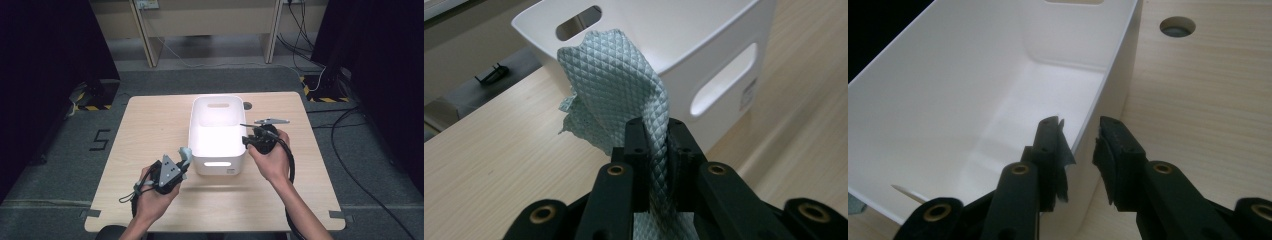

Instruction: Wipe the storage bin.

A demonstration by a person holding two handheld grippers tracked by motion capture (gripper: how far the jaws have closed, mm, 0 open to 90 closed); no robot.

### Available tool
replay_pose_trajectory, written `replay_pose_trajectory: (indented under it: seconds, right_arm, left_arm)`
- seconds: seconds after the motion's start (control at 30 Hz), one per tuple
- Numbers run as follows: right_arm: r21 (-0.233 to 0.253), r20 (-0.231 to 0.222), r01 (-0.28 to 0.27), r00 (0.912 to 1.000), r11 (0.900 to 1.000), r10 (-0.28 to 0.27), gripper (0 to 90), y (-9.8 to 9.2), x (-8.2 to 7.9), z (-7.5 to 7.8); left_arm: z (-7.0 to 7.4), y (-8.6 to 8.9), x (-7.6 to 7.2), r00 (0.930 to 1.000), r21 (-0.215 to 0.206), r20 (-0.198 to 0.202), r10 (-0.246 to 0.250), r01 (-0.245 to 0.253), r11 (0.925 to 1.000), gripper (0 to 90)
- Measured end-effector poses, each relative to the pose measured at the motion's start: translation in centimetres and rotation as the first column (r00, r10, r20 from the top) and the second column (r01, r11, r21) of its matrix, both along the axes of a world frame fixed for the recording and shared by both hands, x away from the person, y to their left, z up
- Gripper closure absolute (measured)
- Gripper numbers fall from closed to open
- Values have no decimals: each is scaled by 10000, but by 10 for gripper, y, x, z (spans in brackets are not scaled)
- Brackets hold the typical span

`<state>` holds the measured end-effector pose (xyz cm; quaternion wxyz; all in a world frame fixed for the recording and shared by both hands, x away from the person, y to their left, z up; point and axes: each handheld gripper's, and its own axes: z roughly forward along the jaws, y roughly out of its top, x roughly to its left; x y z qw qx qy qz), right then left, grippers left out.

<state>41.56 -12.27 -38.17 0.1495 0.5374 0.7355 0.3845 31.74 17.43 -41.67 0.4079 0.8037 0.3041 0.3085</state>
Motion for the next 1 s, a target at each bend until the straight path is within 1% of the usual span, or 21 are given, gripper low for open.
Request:
replay_pose_trajectory:
  seconds: [0.07,0.1,0.2,0.37,0.57,0.63,0.7,0.77,0.87,1.0]
  right_arm:
    - [-18,-10,-67,10000,10000,67,708,3,-1,-4]
    - [5,-3,-88,10000,10000,88,709,4,-1,-4]
    - [-143,38,-194,9998,9997,194,709,5,-1,-6]
    - [-219,62,-261,9996,9994,262,712,6,2,-6]
    - [-190,74,-221,9997,9996,223,710,10,4,-7]
    - [-251,145,-219,9996,9994,223,706,11,5,-7]
    - [-195,128,-176,9998,9997,178,705,12,5,-7]
    - [-185,179,-198,9996,9996,202,703,13,5,-8]
    - [-168,180,-211,9996,9996,214,700,13,5,-8]
    - [-142,236,-274,9993,9995,277,697,13,5,-8]
  left_arm:
    - [-3,-5,0,9999,66,-65,-78,79,9999,817]
    - [-5,-7,1,9999,3,-71,-85,85,10000,817]
    - [-11,-13,5,9997,-93,-204,-120,118,9999,817]
    - [-20,-19,8,9989,-6,-435,-199,199,9998,817]
    - [-21,-19,14,9985,14,-541,-131,132,9999,817]
    - [-21,-19,16,9980,58,-616,-129,133,9999,817]
    - [-23,-20,18,9973,31,-716,-141,144,9999,817]
    - [-26,-21,19,9966,93,-808,-167,175,9998,816]
    - [-27,-22,21,9961,71,-869,-125,131,9999,816]
    - [-27,-21,23,9957,141,-918,-118,131,9998,817]
